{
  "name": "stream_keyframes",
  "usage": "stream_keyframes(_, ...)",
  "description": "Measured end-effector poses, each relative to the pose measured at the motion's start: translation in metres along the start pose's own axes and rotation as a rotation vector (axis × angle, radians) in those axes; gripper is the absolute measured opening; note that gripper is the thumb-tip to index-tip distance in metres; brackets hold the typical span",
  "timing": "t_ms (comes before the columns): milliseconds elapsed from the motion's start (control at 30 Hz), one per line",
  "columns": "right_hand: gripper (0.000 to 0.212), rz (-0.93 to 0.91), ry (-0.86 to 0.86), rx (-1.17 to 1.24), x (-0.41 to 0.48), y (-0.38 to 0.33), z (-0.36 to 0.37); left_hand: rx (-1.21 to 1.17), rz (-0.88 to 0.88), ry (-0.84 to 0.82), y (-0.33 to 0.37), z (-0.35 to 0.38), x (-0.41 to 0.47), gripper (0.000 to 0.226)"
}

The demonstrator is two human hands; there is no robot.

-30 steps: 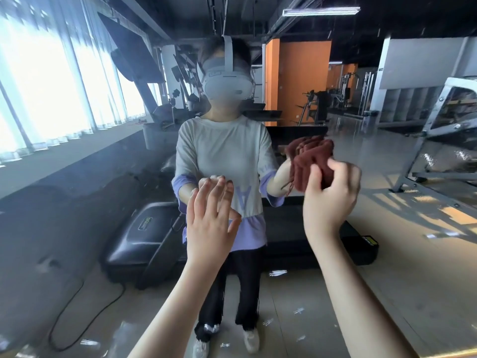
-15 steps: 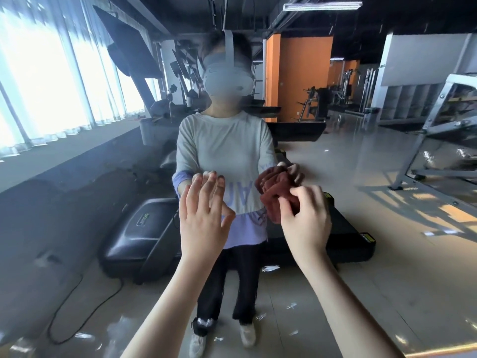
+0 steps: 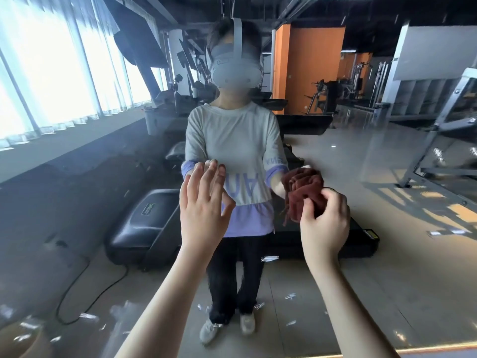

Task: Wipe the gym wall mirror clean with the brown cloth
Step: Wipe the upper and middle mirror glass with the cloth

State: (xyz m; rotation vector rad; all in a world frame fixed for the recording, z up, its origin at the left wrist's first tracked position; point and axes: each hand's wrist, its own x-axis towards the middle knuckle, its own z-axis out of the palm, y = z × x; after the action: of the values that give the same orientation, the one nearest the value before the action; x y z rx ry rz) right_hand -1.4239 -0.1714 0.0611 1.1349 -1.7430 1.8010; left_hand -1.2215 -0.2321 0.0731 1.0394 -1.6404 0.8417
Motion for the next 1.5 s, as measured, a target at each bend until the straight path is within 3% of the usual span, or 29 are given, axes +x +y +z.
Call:
stream_keyframes(167, 0.034, -0.147, -0.19, -0.064, -0.039, -0.005, 0.012, -0.017, 0.003, 0.01, -0.001, 0.002, 0.0, 0.059)
stream_keyframes(267, 0.026, -0.116, -0.105, -0.066, -0.026, 0.002, 0.011, -0.032, 0.004, 0.005, 0.001, 0.002, -0.001, 0.06)
stream_keyframes(367, 0.029, 0.058, -0.017, -0.075, -0.029, 0.006, 0.01, -0.034, 0.013, 0.004, 0.0, 0.004, -0.002, 0.058)
stream_keyframes(533, 0.038, -0.077, -0.239, -0.077, -0.074, 0.002, 0.02, -0.058, 0.031, 0.005, -0.003, 0.005, -0.003, 0.055)
stream_keyframes(667, 0.03, 0.194, -0.113, -0.015, -0.057, 0.017, 0.015, -0.05, 0.039, 0.007, -0.003, 0.006, -0.004, 0.064)
stream_keyframes(733, 0.032, 0.243, -0.089, -0.03, -0.061, 0.018, 0.014, -0.041, 0.04, 0.008, -0.002, 0.006, -0.004, 0.069)
stream_keyframes(867, 0.037, 0.076, -0.233, -0.047, -0.087, -0.002, 0.021, -0.037, 0.039, -0.007, -0.001, 0.008, -0.005, 0.071)
stream_keyframes(933, 0.035, 0.023, -0.222, -0.049, -0.076, -0.007, 0.022, -0.03, 0.05, -0.02, -0.003, 0.007, -0.005, 0.071)
stream_keyframes(1067, 0.029, 0.191, -0.018, 0.012, -0.033, 0.004, 0.01, -0.02, 0.039, 0.002, -0.001, 0.006, -0.003, 0.066)
stream_keyframes(1133, 0.031, 0.232, -0.011, 0.012, -0.033, 0.004, 0.008, -0.03, 0.013, 0.016, 0.002, 0.006, -0.003, 0.062)
stream_keyframes(1300, 0.03, -0.048, -0.187, 0.016, -0.045, -0.001, 0.014, -0.028, -0.023, -0.008, 0.006, 0.006, -0.004, 0.059)
stream_keyframes(1433, 0.031, 0.105, -0.02, 0.093, 0.001, 0.004, 0.006, -0.04, -0.079, 0.0, 0.013, 0.008, -0.003, 0.058)
stream_keyframes(1500, 0.033, 0.098, -0.023, 0.097, 0.004, 0.006, 0.002, -0.073, -0.095, -0.01, 0.02, 0.005, -0.001, 0.061)
